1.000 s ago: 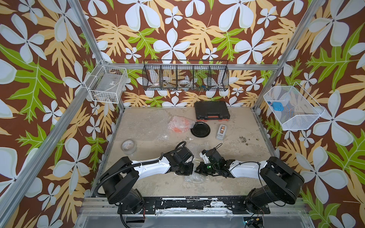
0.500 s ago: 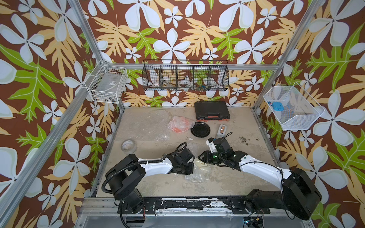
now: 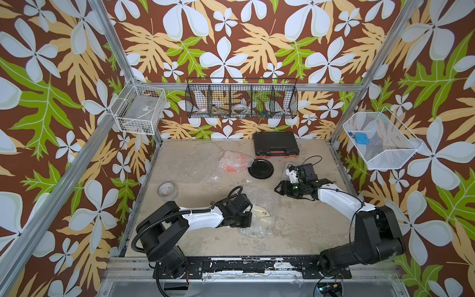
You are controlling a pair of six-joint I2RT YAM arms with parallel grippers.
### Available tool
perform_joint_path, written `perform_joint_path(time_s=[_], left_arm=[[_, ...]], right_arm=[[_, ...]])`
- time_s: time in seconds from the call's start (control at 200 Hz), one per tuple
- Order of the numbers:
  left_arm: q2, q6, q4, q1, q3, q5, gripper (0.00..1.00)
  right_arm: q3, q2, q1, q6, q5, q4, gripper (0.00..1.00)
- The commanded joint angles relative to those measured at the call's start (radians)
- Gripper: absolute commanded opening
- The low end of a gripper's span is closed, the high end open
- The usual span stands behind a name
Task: Wrap dinner plates in bubble wrap
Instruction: Wrap the plate in the bubble wrap.
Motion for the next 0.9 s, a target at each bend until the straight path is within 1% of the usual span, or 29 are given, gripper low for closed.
perform_joint_path(time_s=[0.0, 0.03, 0.125, 0.195, 0.27, 0.53, 0.555, 0.646, 0.691, 0.806, 0.896], left_arm=[[0.018, 0.012, -0.155, 0.004, -0.016, -0.056, 0.00], [0.018, 0.012, -0.155, 0.004, -0.016, -0.057, 0.00], [0.020, 0.012, -0.155, 0.003, -0.013, -0.054, 0.00], [0.019, 0.012, -0.155, 0.003, -0.010, -0.051, 0.00], [0.018, 0.011, -0.157, 0.003, -0.009, -0.049, 0.00], [0.012, 0.005, -0.160, 0.004, -0.009, -0.051, 0.00], [0.011, 0.002, -0.160, 0.003, -0.009, -0.052, 0.00], [0.008, 0.002, -0.164, 0.003, -0.006, -0.054, 0.00], [0.007, 0.002, -0.163, 0.003, -0.007, -0.054, 0.00], [0.013, 0.004, -0.165, 0.003, -0.003, -0.054, 0.00], [0.014, 0.005, -0.168, 0.003, 0.000, -0.054, 0.00]], right_arm=[[0.022, 0.083, -0.028, -0.031, -0.133, 0.069, 0.64], [0.033, 0.107, -0.030, -0.028, -0.160, 0.084, 0.64], [0.070, 0.177, -0.034, -0.020, -0.185, 0.111, 0.63], [0.083, 0.218, -0.041, -0.006, -0.226, 0.146, 0.61], [0.094, 0.247, -0.050, 0.002, -0.245, 0.156, 0.55], [0.090, 0.275, -0.064, -0.002, -0.236, 0.138, 0.37], [0.092, 0.278, -0.064, -0.005, -0.232, 0.131, 0.38], [0.102, 0.292, -0.064, -0.022, -0.194, 0.090, 0.53], [0.099, 0.295, -0.065, -0.017, -0.179, 0.090, 0.57], [0.106, 0.321, -0.067, -0.008, -0.178, 0.088, 0.59], [0.103, 0.333, -0.067, -0.002, -0.232, 0.112, 0.55]])
